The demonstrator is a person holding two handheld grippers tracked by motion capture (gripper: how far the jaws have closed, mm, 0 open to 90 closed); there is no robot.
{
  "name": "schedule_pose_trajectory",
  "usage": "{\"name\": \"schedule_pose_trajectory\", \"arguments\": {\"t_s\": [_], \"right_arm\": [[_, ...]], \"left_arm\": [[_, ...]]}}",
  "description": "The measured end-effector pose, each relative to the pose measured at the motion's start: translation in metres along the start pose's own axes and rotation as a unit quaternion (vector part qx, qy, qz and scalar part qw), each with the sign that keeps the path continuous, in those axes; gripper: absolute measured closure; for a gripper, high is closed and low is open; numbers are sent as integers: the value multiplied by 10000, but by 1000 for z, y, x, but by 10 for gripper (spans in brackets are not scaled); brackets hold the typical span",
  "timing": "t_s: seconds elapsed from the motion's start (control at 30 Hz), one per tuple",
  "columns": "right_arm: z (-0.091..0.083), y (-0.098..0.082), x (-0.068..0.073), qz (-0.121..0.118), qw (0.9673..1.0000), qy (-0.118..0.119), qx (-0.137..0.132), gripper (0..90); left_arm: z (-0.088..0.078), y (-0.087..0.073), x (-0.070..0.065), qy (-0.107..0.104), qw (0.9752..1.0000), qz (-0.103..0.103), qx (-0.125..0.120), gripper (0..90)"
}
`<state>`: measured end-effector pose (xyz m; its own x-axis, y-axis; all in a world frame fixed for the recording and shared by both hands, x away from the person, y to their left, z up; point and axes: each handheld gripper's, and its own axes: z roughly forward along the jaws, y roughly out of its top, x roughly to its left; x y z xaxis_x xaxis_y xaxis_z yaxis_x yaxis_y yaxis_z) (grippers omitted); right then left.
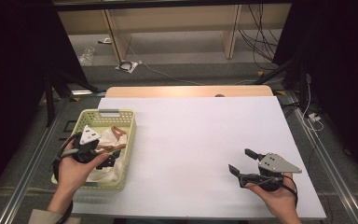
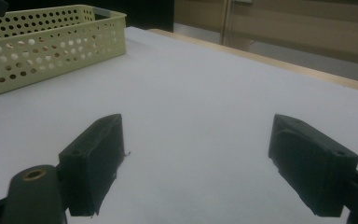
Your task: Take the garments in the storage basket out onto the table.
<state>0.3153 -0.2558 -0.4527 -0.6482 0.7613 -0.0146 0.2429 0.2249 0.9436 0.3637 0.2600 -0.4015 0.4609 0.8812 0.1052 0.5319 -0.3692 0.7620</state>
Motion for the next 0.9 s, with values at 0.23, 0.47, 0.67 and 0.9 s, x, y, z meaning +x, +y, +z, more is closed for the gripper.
{"name": "schedule_pose_trajectory", "arguments": {"t_s": [0.23, 0.47, 0.67, 0.9], "right_arm": [[0, 0, 0, -4, 10000, 18, 15, 191], [0, 0, 1, -1, 10000, 19, 14, 191], [0, 0, 1, -19, 10000, 23, 18, 191], [0, 0, 1, -21, 10000, 22, 39, 191]], "left_arm": [[12, -4, 21, 238, 9989, -156, 375, 7], [28, -10, 36, 485, 9935, -395, 947, 41], [39, -10, 45, 788, 9870, -439, 1329, 90], [55, -13, 57, 1054, 9783, -487, 1716, 150]]}}
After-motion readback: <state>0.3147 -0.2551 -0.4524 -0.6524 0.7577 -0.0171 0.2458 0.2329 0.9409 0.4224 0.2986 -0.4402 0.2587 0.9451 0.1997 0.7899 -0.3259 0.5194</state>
